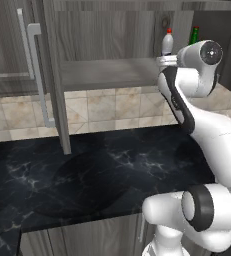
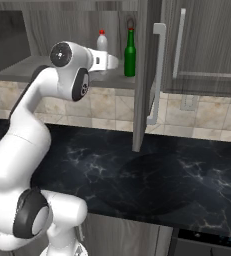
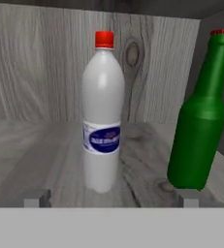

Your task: Pick the beer, bottled water, can from the counter and place them in the open cabinet.

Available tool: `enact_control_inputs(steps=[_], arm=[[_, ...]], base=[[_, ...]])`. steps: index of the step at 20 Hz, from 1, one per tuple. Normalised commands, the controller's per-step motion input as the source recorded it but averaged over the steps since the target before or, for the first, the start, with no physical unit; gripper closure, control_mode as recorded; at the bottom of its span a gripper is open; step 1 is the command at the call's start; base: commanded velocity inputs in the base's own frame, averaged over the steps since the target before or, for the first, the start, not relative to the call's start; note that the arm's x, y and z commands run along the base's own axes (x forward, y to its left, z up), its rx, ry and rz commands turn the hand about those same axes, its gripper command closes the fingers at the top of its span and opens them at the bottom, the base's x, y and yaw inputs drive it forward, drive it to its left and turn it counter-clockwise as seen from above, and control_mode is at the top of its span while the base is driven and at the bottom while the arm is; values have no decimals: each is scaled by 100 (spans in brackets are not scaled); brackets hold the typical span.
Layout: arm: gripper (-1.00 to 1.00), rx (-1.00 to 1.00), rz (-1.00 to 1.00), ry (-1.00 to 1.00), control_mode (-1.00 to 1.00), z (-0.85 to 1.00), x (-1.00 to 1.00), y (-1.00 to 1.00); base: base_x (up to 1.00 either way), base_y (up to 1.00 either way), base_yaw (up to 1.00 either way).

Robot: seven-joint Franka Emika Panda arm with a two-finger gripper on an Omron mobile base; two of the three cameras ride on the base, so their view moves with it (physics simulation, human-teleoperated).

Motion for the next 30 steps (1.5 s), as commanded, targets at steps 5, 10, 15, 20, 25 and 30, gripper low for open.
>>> enact_control_inputs(steps=[5,10,15,20,25,30], arm=[[-100,0,0,0,-100,0,-75,4],[-100,0,0,0,-100,0,-85,10],[-100,0,0,0,-100,0,-73,4],[-100,0,0,0,-100,0,-66,4],[-100,0,0,-1,-100,0,-61,7],[-100,0,0,-1,-100,0,-53,12]], base=[[0,0,0],[0,0,0],[0,0,0],[0,0,0],[0,0,0],[0,0,0]])
